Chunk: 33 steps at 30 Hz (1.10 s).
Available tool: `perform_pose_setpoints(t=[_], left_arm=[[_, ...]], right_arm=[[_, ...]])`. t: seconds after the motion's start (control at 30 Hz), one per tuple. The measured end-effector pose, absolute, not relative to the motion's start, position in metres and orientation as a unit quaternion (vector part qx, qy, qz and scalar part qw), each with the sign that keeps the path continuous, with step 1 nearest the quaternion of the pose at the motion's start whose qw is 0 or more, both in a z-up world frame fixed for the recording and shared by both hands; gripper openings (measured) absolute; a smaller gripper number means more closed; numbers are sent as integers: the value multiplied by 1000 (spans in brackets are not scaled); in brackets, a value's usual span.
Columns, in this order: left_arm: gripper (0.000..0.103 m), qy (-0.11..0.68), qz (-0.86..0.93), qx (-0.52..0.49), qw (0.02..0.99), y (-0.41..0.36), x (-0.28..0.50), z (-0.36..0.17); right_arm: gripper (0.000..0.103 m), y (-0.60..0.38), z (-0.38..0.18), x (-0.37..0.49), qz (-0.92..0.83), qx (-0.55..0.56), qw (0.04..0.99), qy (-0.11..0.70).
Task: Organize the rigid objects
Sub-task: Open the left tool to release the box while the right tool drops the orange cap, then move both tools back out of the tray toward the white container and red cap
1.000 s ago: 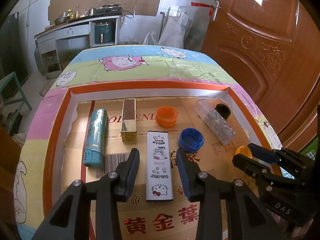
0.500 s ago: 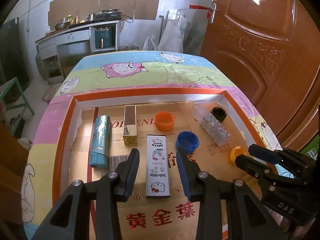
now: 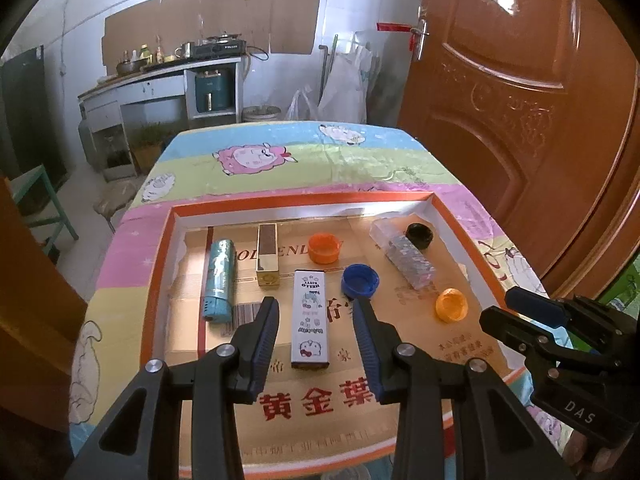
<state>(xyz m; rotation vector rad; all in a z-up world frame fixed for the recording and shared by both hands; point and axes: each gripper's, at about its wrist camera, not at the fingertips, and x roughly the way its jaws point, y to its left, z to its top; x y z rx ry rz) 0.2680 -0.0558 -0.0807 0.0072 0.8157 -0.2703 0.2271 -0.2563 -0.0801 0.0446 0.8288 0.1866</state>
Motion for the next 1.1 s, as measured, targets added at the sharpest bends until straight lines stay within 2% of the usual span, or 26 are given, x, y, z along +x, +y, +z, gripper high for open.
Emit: perform_pose_setpoints(t=[0.67,1.1], left_arm=[[38,359,-131,-3,924,-39,200,-42],[38,349,-133,-27,927,-11,154,-42]], right_arm=[[41,-245,-36,161,92,12,926,365],[41,-226,-28,118,99,-2,928,359]])
